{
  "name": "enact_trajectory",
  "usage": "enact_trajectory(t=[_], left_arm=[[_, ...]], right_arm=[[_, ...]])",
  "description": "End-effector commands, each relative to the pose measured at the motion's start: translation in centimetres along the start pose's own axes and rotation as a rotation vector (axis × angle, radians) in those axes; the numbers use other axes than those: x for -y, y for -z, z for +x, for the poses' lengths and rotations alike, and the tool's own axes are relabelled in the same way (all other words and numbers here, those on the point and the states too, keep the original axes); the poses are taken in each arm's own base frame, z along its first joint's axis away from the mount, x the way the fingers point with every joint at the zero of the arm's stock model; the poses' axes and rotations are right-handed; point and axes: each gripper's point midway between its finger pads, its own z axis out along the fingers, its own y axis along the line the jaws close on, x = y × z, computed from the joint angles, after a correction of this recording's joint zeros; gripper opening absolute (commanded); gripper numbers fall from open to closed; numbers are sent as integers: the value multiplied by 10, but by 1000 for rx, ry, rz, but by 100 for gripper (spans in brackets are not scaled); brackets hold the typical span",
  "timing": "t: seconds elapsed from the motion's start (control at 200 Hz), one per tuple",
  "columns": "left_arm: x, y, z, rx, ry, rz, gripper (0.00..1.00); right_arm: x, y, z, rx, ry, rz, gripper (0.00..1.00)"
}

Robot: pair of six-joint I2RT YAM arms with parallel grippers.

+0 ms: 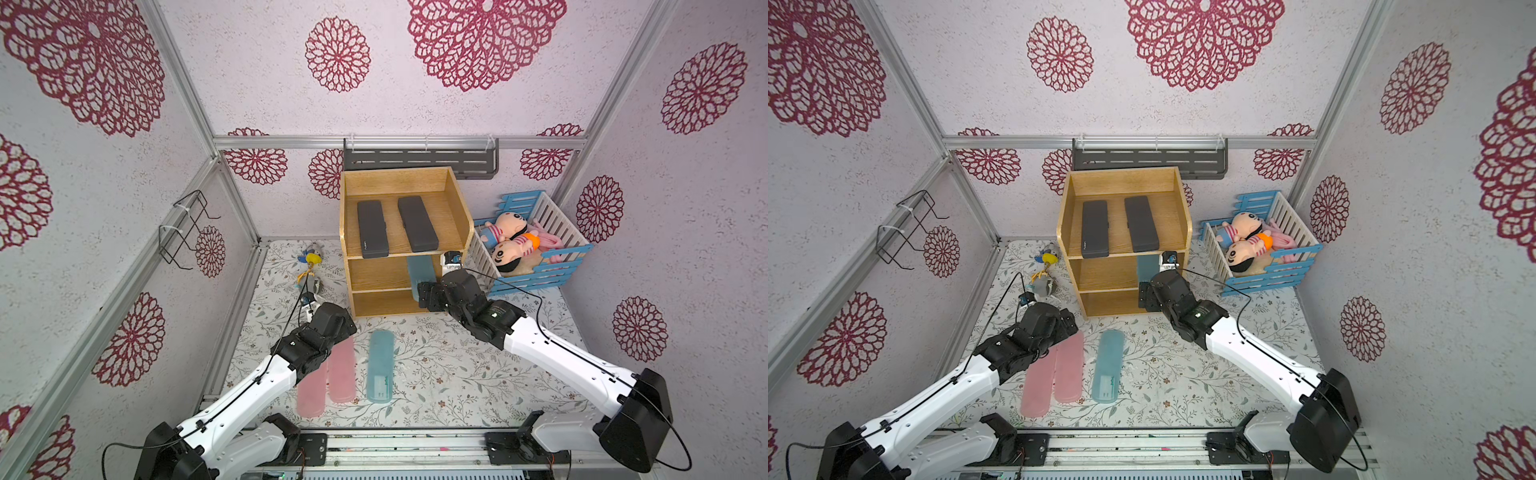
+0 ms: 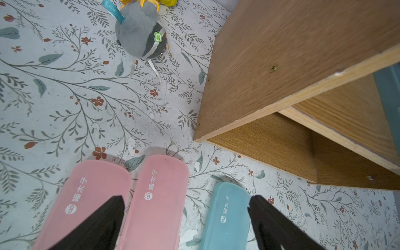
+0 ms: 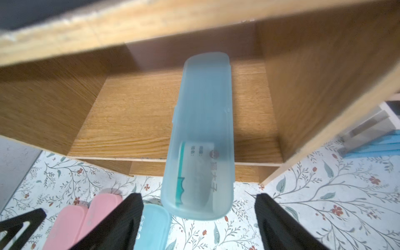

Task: Place the pencil cases on the shelf according to color
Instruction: Place the pencil case on the shelf.

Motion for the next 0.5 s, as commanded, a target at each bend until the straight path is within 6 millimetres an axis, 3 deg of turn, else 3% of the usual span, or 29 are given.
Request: enact_trajectory(t=[0.0, 0.145, 0.285, 0.39, 0.495], left_arm=[[1, 6, -6, 19, -13, 3, 97], [-1, 8, -8, 29, -24, -4, 97], [-10, 10, -11, 43, -24, -32, 97], [-15, 11, -13, 48, -1, -24, 97], [-22, 7, -11, 35, 30, -5, 97]], right_arm=[[2, 17, -2, 12, -4, -25, 79], [4, 31, 4, 9, -7, -39, 55], [6, 34, 23, -13, 2, -66, 37], [2, 23, 41, -58, 15, -90, 30], [-2, 5, 53, -98, 26, -85, 29]])
